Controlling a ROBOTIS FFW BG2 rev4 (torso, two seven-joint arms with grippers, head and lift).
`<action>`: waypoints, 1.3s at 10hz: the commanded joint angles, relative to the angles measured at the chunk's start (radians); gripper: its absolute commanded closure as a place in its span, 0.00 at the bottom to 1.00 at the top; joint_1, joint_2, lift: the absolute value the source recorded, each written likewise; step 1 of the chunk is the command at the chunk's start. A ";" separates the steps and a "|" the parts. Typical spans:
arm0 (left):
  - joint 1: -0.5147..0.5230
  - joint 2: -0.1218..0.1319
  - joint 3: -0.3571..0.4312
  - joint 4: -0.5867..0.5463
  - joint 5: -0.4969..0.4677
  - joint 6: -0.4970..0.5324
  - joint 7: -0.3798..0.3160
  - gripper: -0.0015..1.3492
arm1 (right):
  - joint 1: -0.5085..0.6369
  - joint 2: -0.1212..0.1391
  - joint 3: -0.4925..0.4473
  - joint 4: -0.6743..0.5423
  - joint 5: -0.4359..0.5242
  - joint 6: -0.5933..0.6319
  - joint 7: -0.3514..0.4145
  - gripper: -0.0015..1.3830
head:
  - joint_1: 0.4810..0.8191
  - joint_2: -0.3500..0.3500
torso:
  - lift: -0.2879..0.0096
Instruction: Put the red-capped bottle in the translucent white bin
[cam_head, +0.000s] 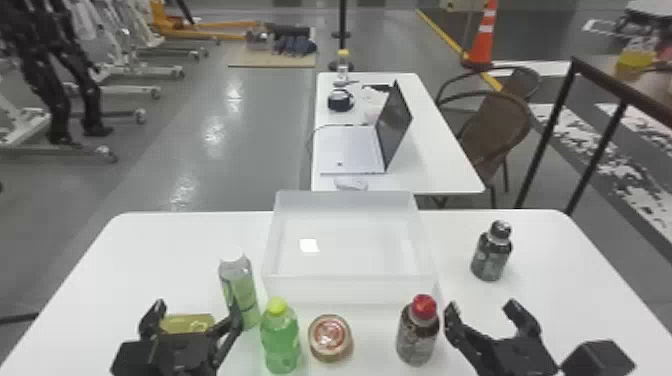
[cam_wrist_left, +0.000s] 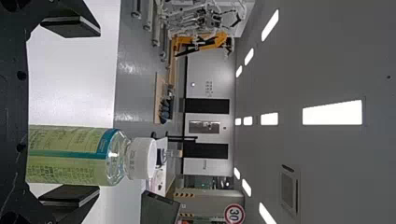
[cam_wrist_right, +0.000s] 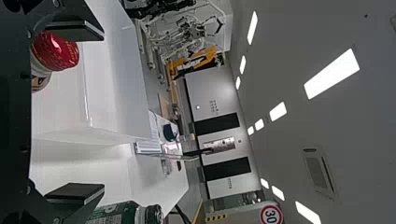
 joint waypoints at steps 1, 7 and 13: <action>0.000 0.002 0.000 0.000 0.000 -0.001 0.000 0.09 | -0.002 -0.001 0.001 0.001 -0.001 0.004 0.001 0.11 | 0.20 0.50 | 0.63; 0.002 0.002 0.000 0.000 0.002 -0.001 0.000 0.09 | -0.006 -0.003 0.006 -0.005 -0.001 0.033 0.005 0.11 | 0.20 0.50 | 0.63; 0.002 0.002 0.000 -0.001 0.002 0.000 0.000 0.09 | -0.091 -0.026 0.006 0.042 0.021 0.145 0.192 0.11 | 0.20 0.50 | 0.63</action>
